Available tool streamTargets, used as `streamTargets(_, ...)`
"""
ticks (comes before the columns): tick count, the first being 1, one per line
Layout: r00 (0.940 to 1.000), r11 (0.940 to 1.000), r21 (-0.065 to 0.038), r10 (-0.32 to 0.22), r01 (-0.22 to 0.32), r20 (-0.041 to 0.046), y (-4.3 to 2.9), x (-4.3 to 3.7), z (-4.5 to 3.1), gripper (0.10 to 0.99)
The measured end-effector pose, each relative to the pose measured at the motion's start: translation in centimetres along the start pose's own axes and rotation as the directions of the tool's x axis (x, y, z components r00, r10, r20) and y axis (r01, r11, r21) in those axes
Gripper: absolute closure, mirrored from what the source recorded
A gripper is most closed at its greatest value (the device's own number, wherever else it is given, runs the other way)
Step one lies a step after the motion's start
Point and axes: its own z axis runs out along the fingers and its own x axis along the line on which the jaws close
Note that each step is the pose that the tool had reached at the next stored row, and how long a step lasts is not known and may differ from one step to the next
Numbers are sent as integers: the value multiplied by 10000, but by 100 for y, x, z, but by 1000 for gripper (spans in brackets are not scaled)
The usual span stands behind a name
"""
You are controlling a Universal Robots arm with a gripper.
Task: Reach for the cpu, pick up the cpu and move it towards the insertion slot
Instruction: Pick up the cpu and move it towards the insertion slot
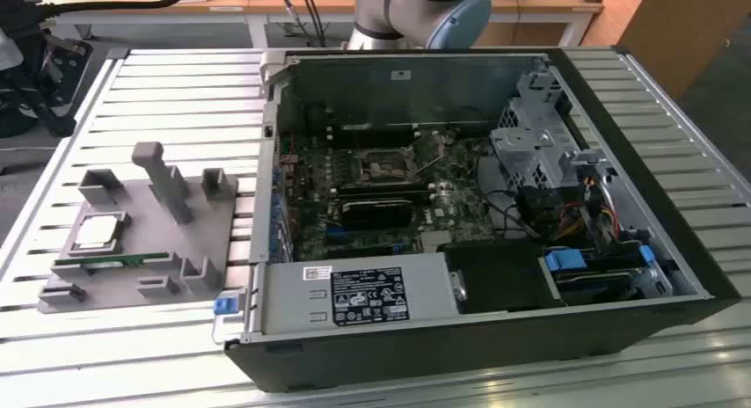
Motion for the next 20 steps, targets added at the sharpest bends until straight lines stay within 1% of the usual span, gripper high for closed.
streamTargets(8,10000,10000,0,0,0,0,0,0,0,980)
streamTargets(10,10000,10000,0,2,-2,-1,0,12,0,980)
streamTargets(12,10000,10000,0,0,0,0,-4,39,1,980)
streamTargets(15,10000,10000,-1,-10,10,0,-14,110,10,980)
streamTargets(17,10000,10000,1,-12,12,-1,-20,169,30,980)
streamTargets(20,10000,10000,-2,-19,19,2,-22,222,76,980)
